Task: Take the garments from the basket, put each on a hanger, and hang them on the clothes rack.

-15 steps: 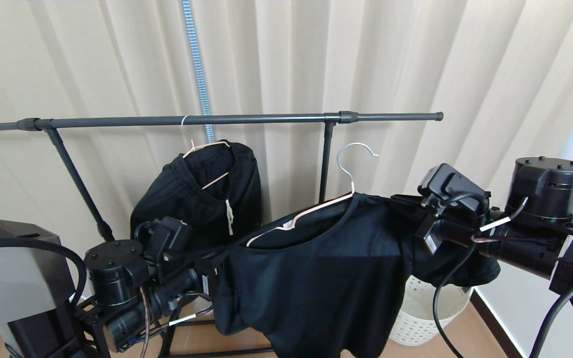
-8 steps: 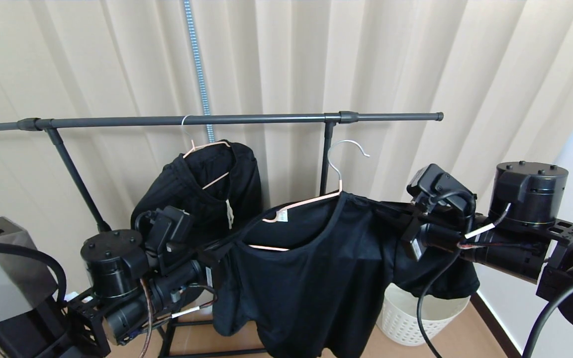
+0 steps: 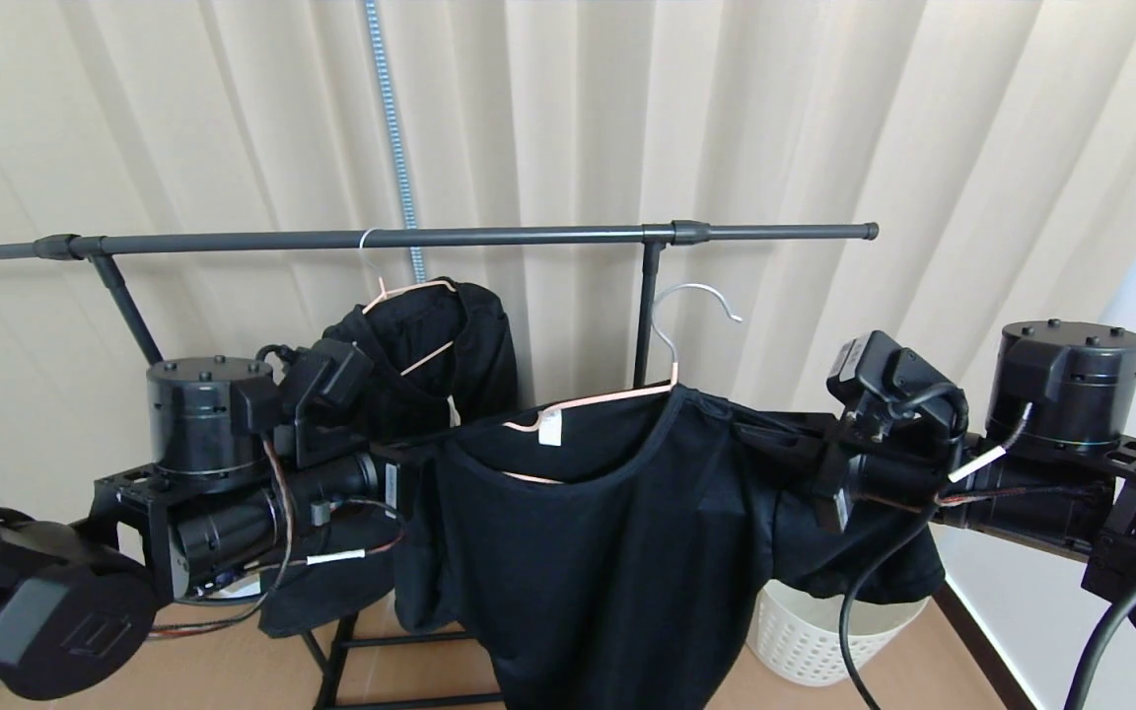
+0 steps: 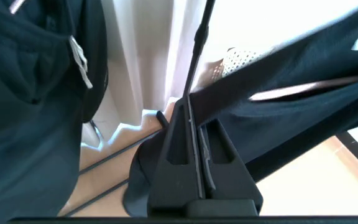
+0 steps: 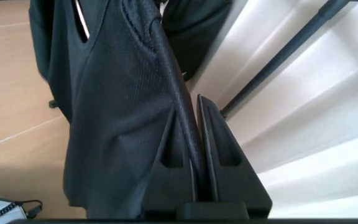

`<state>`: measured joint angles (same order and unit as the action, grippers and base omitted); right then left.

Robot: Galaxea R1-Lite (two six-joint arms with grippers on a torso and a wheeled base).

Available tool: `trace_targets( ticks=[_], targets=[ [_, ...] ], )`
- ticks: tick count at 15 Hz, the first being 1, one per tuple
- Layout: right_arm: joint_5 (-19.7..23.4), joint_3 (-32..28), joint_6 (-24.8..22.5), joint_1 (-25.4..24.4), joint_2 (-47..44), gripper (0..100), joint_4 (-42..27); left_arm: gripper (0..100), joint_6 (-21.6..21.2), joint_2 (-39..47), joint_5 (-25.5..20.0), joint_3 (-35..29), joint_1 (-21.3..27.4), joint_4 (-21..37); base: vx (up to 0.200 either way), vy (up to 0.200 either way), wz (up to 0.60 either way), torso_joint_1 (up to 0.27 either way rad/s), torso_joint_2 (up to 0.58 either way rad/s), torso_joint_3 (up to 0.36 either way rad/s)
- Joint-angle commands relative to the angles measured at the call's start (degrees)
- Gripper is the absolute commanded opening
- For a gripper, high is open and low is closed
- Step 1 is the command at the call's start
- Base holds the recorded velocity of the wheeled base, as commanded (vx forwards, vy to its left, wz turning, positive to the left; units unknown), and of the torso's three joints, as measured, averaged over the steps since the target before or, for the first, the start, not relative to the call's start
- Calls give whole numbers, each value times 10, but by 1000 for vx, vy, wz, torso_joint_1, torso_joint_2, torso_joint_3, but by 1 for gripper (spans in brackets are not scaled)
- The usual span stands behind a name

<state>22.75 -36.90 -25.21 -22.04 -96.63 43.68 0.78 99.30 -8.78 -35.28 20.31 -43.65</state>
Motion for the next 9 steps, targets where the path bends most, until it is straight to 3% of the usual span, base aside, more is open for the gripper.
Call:
trace_targets(
  ticks=[1, 3, 5, 9],
  targets=[
    [2, 0, 1, 0, -3, 0, -2, 0, -24, -42, 1, -49, -4, 65, 0, 0, 0, 0, 0, 0],
    [3, -2, 3, -9, -17, 0, -3, 0, -34, -56, 2, -81, -8, 133, 0, 0, 0, 0, 0, 0],
    [1, -5, 35, -28, -29, 0, 1, 0, -39, -64, -3, -98, 1, 169, 0, 0, 0, 0, 0, 0],
    [-2, -12, 71, -52, -55, 0, 4, 0, -56, -65, -13, -101, 47, 171, 0, 0, 0, 0, 0, 0]
  ],
)
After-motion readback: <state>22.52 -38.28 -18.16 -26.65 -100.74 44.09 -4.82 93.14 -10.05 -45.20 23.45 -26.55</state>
